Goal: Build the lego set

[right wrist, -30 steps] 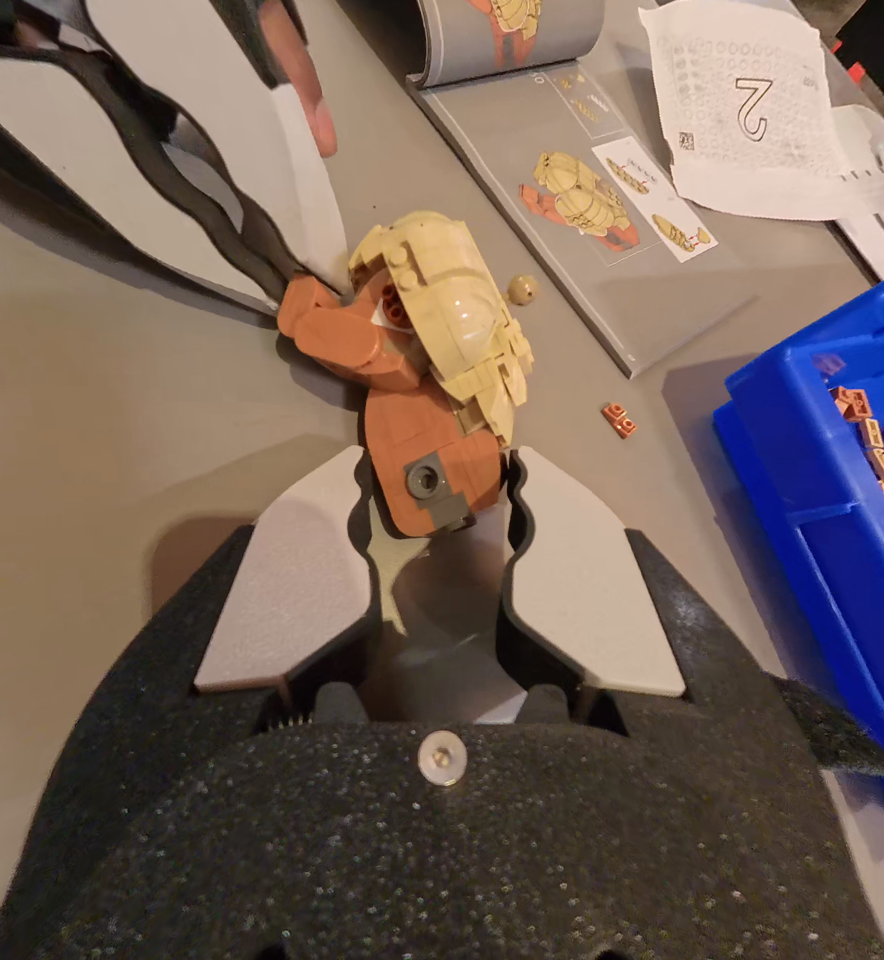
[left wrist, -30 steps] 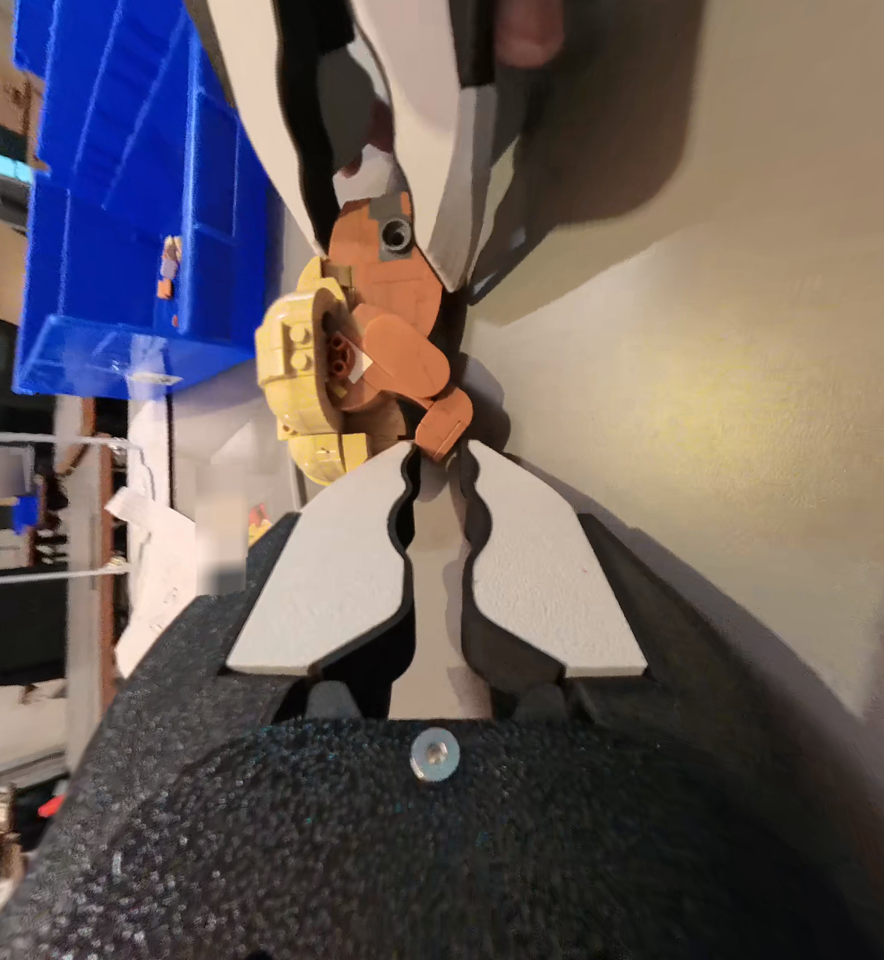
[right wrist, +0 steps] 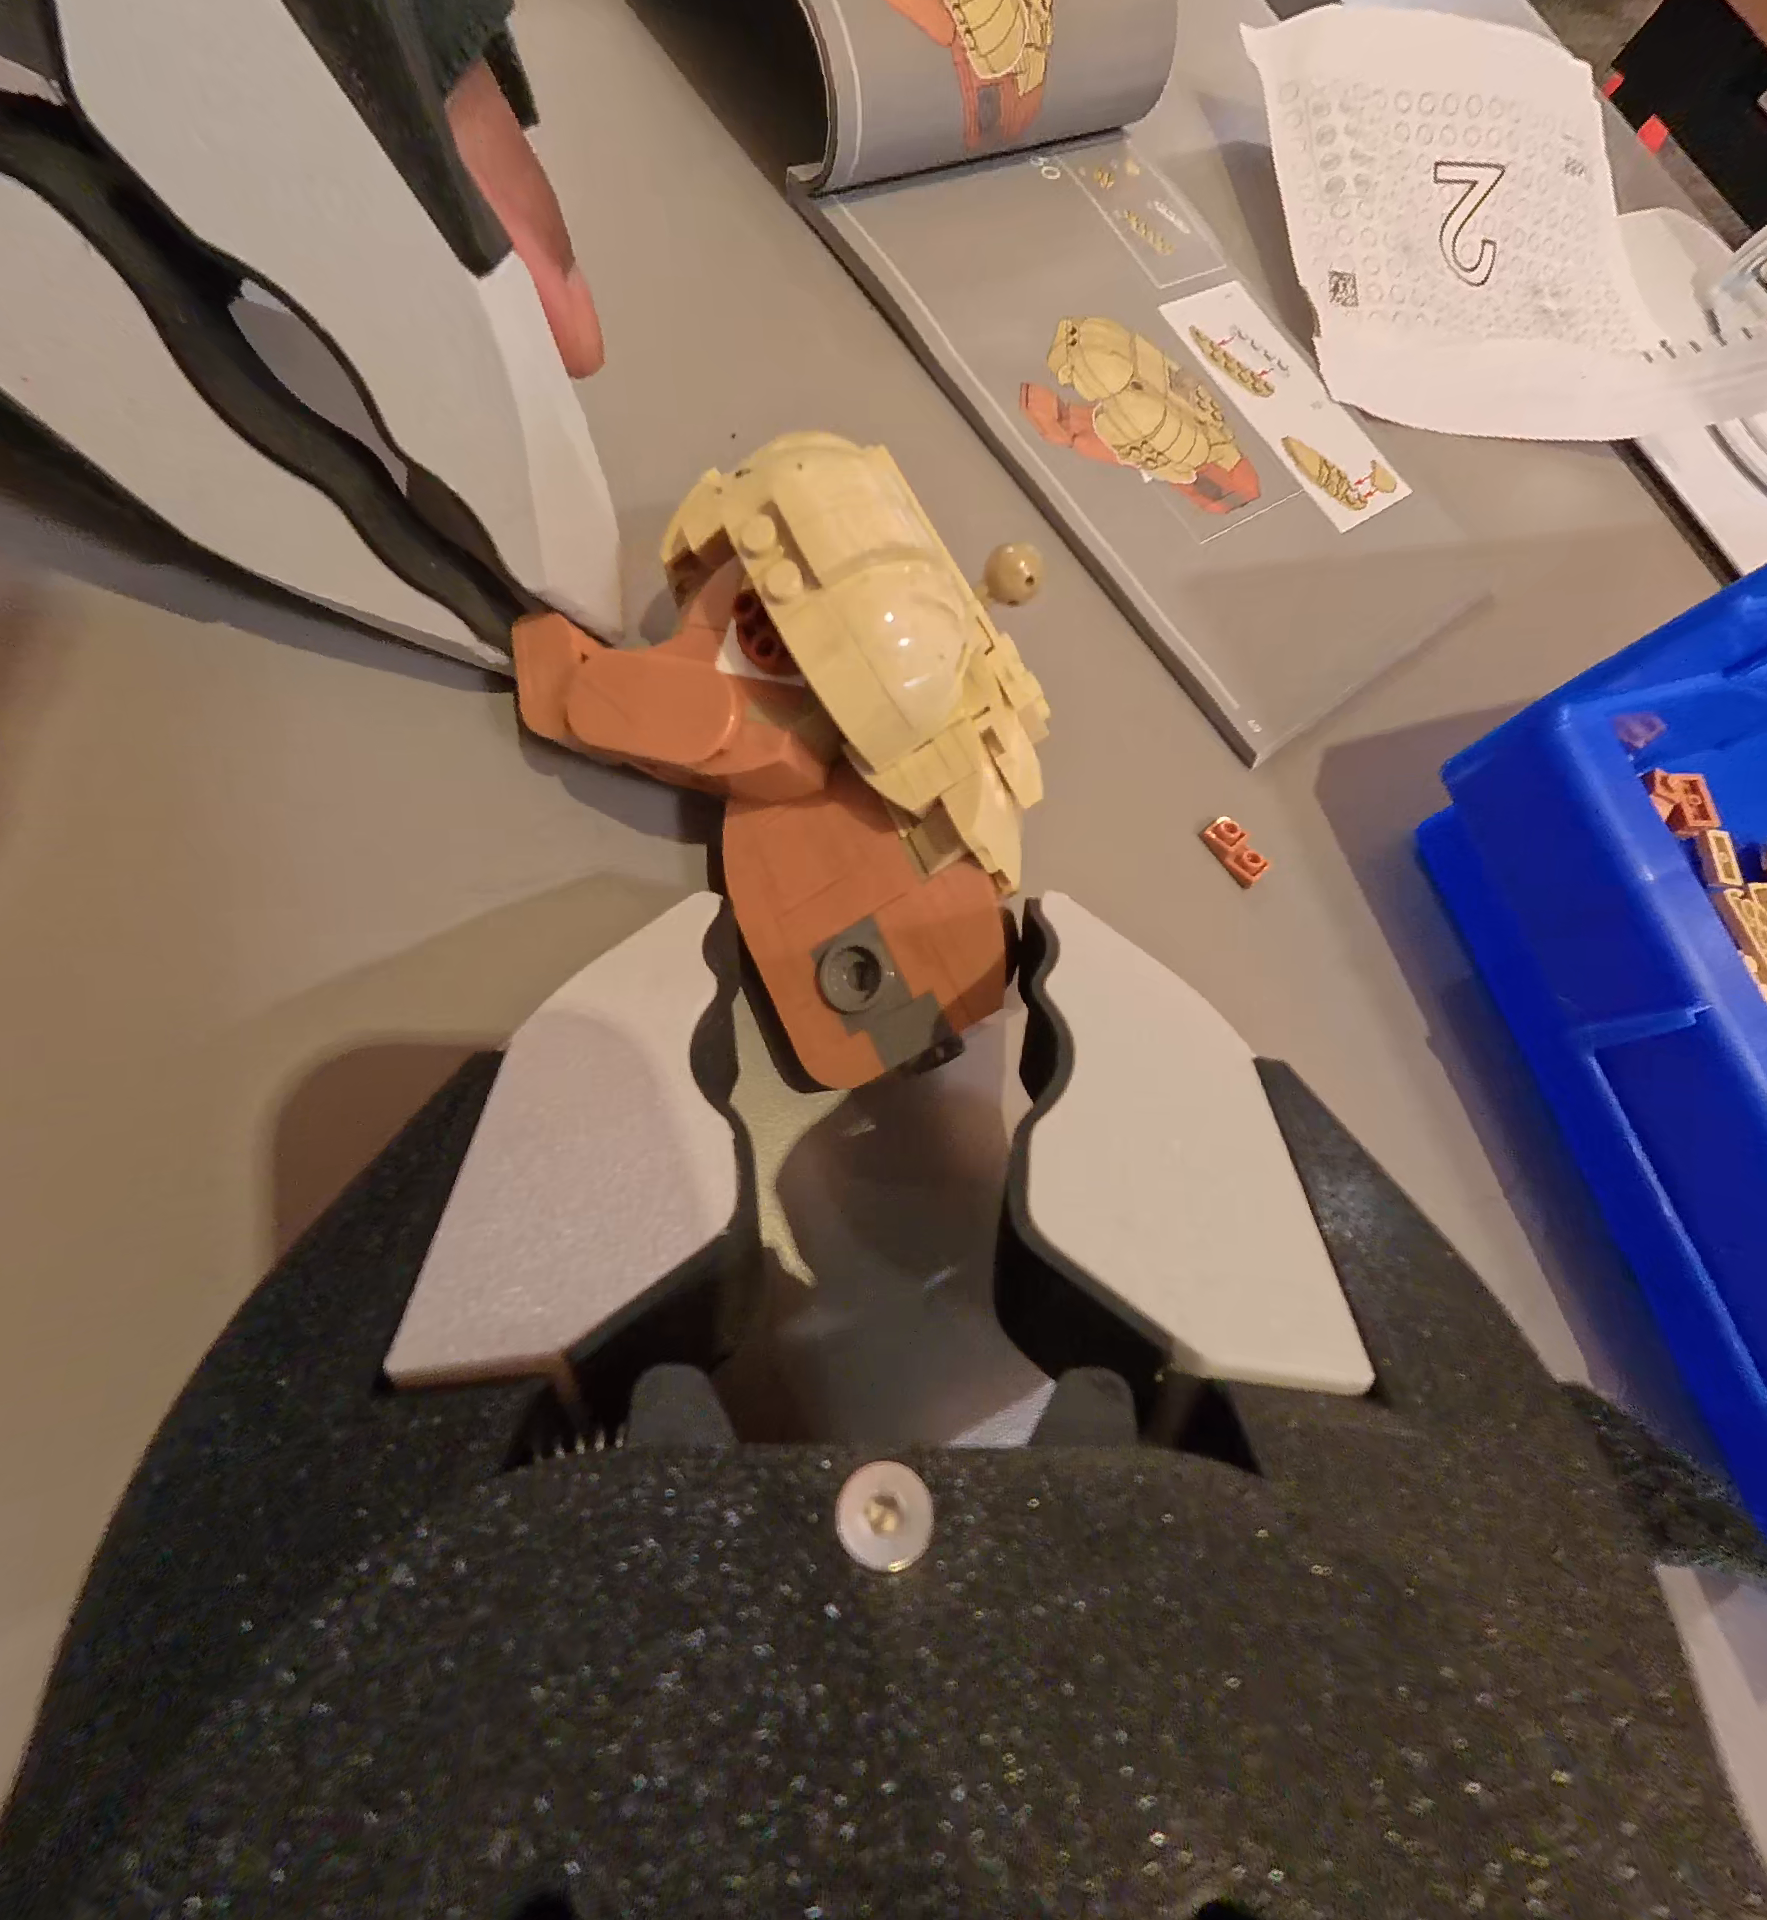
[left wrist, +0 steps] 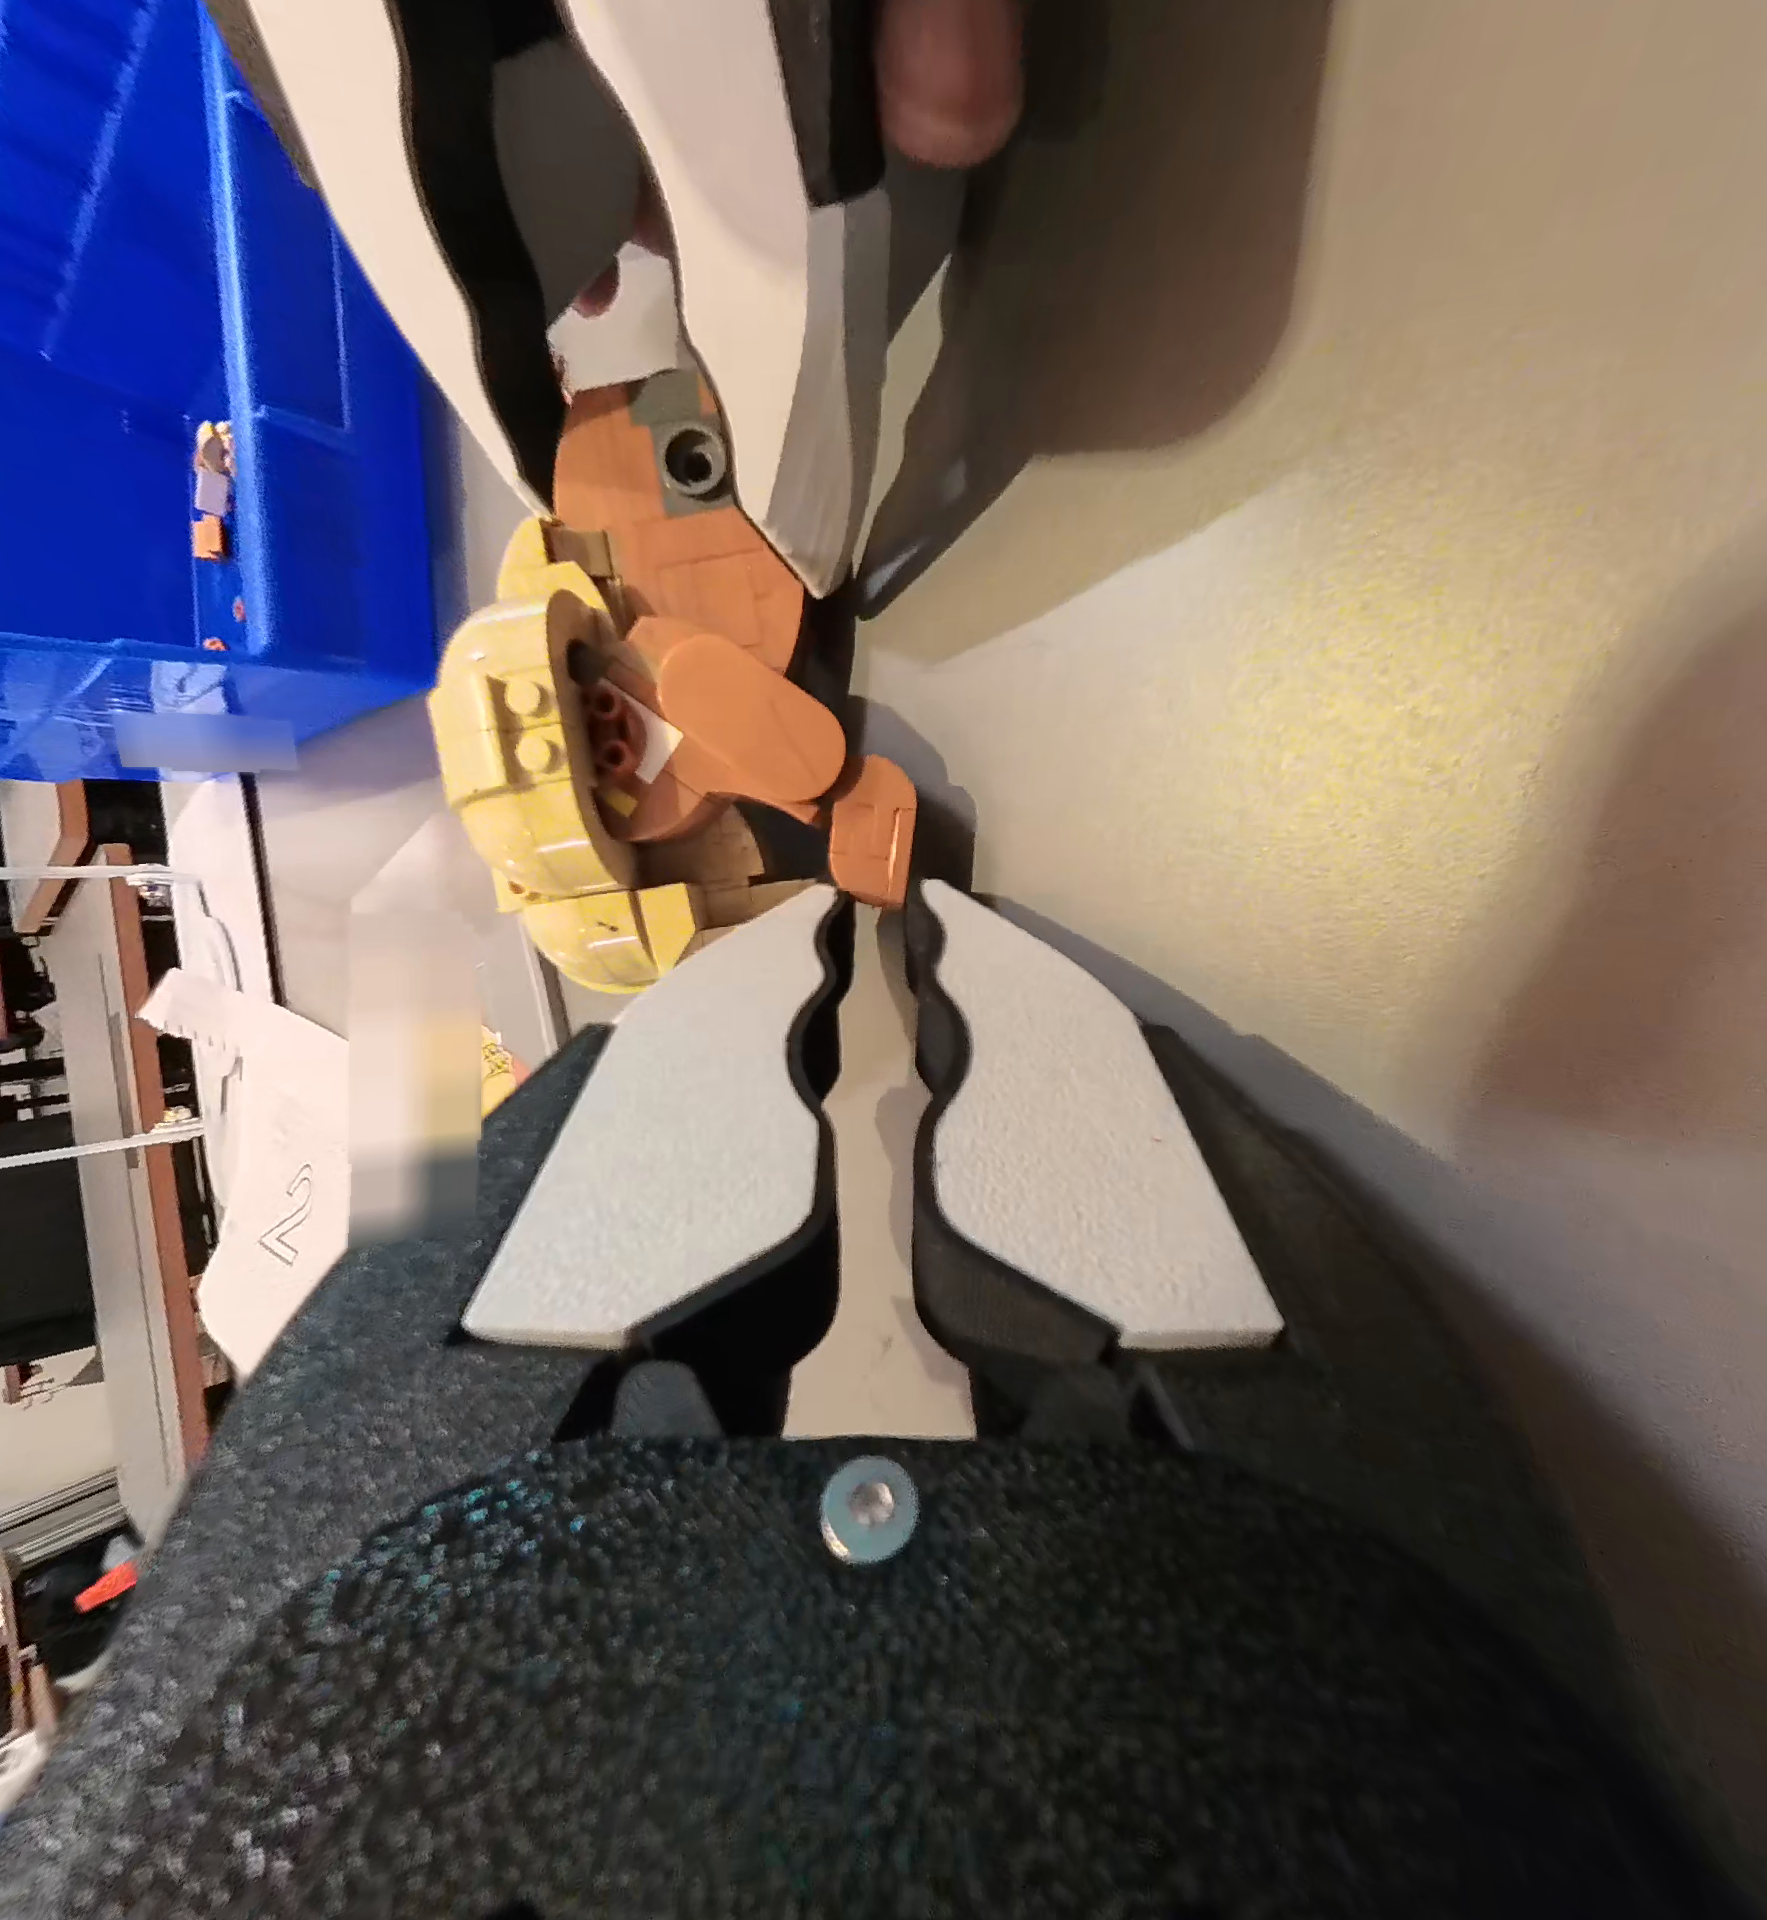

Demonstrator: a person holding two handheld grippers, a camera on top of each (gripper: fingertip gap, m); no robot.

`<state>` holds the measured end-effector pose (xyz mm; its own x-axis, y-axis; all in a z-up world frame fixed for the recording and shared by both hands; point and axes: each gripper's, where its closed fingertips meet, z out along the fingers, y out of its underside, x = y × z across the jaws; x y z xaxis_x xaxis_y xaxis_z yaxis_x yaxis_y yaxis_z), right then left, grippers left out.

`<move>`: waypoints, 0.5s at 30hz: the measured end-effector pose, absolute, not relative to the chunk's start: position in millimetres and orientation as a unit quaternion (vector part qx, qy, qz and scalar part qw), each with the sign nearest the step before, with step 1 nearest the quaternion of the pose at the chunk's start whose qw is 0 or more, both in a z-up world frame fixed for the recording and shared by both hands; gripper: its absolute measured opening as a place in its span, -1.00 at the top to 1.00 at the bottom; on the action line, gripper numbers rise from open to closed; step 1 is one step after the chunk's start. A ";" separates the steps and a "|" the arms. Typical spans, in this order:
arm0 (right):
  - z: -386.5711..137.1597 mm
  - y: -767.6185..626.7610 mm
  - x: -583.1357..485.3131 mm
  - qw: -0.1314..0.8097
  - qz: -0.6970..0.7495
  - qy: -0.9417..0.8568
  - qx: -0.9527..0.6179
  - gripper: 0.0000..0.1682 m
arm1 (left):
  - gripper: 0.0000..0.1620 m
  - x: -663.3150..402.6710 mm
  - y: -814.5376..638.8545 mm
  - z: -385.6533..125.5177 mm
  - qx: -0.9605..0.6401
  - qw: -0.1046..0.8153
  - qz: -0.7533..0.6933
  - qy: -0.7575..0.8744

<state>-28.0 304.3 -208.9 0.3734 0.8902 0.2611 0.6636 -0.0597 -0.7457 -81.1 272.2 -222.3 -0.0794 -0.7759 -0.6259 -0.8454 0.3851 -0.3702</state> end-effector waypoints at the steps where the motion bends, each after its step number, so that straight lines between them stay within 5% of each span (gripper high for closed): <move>1: -208.9 304.2 -28.0 0.418 0.135 -0.543 -0.715 0.39 | 0.89 -80.8 271.5 -222.4 -0.554 0.392 0.041 0.733; 15: -213.4 305.8 -29.9 0.387 0.160 -0.546 -0.726 0.41 | 0.63 -97.0 281.1 -213.5 -0.594 0.418 -0.061 0.685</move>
<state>-29.9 305.8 -213.4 0.3534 0.9160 0.1897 0.6676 -0.1050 -0.7370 -97.0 281.1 -213.5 0.0549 -0.8637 -0.5010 -0.7623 0.2878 -0.5797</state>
